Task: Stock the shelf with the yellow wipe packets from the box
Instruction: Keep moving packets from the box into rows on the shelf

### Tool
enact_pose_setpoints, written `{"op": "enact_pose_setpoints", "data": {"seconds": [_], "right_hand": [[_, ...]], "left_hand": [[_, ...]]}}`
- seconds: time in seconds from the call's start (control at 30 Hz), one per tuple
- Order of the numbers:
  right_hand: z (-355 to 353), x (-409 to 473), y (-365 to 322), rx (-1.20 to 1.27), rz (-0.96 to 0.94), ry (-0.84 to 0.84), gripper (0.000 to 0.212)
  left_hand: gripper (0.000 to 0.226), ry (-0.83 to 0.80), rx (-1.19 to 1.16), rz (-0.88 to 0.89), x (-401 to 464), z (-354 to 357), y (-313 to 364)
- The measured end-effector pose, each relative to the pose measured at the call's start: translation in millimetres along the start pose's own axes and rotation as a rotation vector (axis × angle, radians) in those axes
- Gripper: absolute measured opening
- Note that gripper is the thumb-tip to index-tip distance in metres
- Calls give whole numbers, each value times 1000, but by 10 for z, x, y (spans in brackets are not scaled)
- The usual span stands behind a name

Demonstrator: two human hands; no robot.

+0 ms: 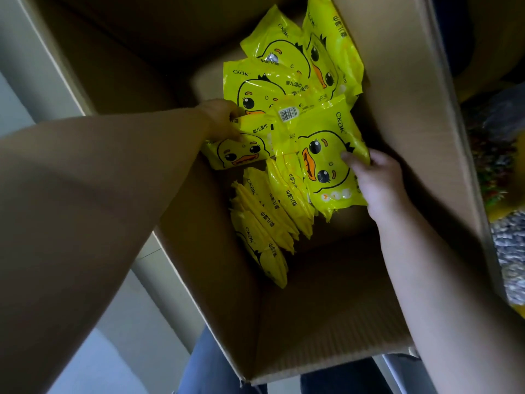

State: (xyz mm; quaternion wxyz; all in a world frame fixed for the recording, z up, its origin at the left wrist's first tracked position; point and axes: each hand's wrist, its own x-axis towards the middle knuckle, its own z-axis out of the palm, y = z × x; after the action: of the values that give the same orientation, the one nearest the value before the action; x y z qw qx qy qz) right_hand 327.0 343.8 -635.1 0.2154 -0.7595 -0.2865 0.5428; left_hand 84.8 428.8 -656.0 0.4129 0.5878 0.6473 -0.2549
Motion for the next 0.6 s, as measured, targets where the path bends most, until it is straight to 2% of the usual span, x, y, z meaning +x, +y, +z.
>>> {"op": "enact_pose_setpoints", "data": {"seconds": [0.07, 0.23, 0.4, 0.5, 0.6], "right_hand": [[-11, -18, -16, 23, 10, -12, 24], [-24, -196, -199, -2, -24, -15, 24], [-152, -558, -645, 9, -77, -54, 20], [-334, -929, -984, -46, -187, -66, 19], [-506, -1332, -1309, -44, -237, -76, 19]], "left_hand": [[54, 0, -15, -23, -74, -12, 46], [51, 124, -119, -117, -522, -186, 196], [47, 231, -570, -239, -1280, -274, 238], [36, 378, -841, -193, -1855, -396, 270], [26, 470, -925, -62, -2438, -613, 340]]}}
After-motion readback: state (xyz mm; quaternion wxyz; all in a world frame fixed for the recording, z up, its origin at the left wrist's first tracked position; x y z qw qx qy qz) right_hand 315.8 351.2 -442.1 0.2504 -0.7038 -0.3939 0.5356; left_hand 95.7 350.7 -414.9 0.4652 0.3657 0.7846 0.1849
